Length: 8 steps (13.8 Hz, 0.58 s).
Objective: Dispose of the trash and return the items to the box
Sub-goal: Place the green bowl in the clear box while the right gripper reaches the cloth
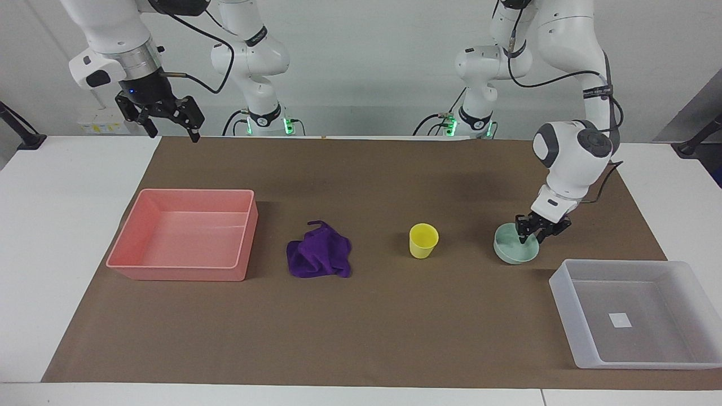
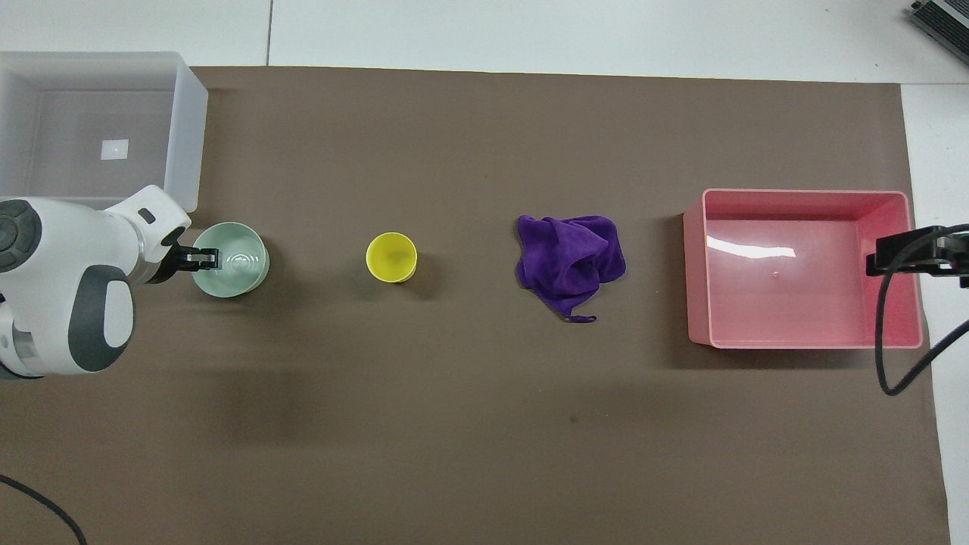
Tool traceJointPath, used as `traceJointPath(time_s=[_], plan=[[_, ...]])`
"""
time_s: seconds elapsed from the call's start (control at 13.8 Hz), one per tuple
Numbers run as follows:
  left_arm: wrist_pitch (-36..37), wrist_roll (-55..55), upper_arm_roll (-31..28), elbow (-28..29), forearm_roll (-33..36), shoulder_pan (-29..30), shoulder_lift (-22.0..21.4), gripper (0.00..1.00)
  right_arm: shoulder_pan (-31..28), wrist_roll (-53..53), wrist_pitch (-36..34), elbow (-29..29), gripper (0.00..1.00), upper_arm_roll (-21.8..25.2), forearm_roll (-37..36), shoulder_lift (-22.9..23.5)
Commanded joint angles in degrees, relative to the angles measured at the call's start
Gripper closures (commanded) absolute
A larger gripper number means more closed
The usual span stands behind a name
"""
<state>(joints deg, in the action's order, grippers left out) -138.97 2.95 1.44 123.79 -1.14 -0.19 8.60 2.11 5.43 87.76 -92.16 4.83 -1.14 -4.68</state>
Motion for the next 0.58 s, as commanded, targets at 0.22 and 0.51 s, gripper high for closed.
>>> traceJointPath(time_s=[0.22, 0.51], plan=[[-0.4, -0.5, 0.1, -0.3, 0.3, 0.8, -1.3, 1.00, -0.5, -2.1, 0.2, -1.9, 0.00, -0.3, 0.1, -1.7], [8.2, -0.1, 0.1, -8.9, 0.3, 2.4, -1.1, 1.00, 0.1, -1.7, 2.7, -4.1, 0.00, -1.1, 0.2, -2.2]])
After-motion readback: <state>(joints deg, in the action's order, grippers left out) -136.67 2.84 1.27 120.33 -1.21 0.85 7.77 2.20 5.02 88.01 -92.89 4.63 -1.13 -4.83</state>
